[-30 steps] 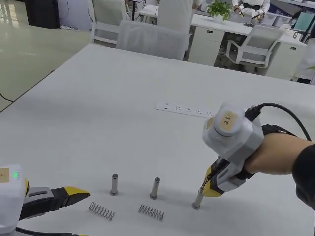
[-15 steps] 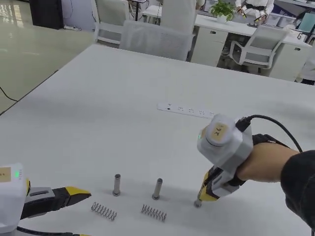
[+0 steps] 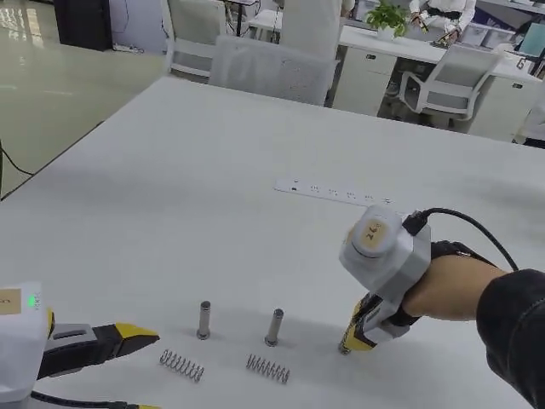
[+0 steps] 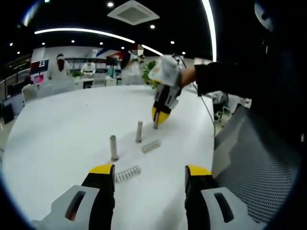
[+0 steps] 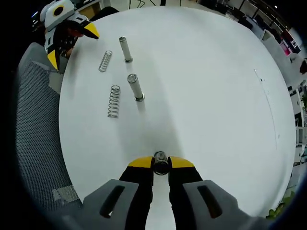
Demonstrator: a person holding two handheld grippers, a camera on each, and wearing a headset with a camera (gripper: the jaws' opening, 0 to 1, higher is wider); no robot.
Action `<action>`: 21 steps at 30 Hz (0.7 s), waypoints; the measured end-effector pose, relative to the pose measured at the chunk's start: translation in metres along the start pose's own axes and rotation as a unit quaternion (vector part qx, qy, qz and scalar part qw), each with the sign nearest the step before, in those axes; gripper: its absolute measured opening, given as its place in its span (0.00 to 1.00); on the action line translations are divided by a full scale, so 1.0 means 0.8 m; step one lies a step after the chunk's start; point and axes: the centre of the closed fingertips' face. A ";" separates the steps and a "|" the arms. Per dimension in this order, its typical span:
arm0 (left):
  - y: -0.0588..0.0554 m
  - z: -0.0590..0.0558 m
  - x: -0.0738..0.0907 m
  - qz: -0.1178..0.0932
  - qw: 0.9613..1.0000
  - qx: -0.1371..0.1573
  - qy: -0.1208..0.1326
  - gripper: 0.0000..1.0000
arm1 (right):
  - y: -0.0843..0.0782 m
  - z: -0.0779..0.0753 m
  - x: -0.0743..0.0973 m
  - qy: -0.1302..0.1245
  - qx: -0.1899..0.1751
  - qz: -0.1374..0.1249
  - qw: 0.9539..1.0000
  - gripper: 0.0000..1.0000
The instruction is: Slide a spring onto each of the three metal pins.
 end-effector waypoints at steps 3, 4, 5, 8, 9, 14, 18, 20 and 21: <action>0.000 0.000 0.000 0.000 1.000 0.000 0.001 0.54 | -0.002 0.000 -0.004 0.001 -0.002 0.003 1.000 0.09; 0.000 0.000 0.000 0.000 1.000 0.000 0.000 0.54 | -0.003 0.002 -0.005 0.002 -0.004 0.004 1.000 0.09; 0.000 0.000 0.000 0.000 1.000 0.001 0.000 0.54 | -0.002 0.002 -0.005 0.001 -0.004 0.001 1.000 0.09; 0.000 0.000 0.000 0.000 1.000 0.001 0.000 0.54 | -0.002 0.001 -0.007 0.002 -0.008 -0.001 1.000 0.09; 0.000 0.000 -0.001 0.000 1.000 0.001 0.000 0.53 | -0.003 0.001 -0.007 0.002 -0.009 0.000 1.000 0.09; 0.000 0.000 -0.001 -0.001 1.000 0.001 0.000 0.53 | -0.004 0.003 -0.009 0.004 -0.007 0.000 1.000 0.12; 0.000 0.000 -0.001 -0.001 1.000 0.001 0.000 0.53 | -0.005 0.002 -0.008 0.000 -0.007 -0.002 1.000 0.16; 0.001 0.000 -0.001 -0.001 1.000 0.001 0.000 0.53 | -0.006 0.000 -0.007 -0.002 -0.007 -0.003 1.000 0.18; 0.001 0.000 -0.001 -0.001 1.000 0.000 -0.001 0.53 | -0.006 0.001 -0.005 -0.003 -0.006 -0.004 1.000 0.18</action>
Point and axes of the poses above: the centre of the closed fingertips' face, and the gripper's own axes: x roughly backward along the fingers, z roughly to its left, y roughly out of its top, and after that the axes turned 9 degrees about -y, right-handed
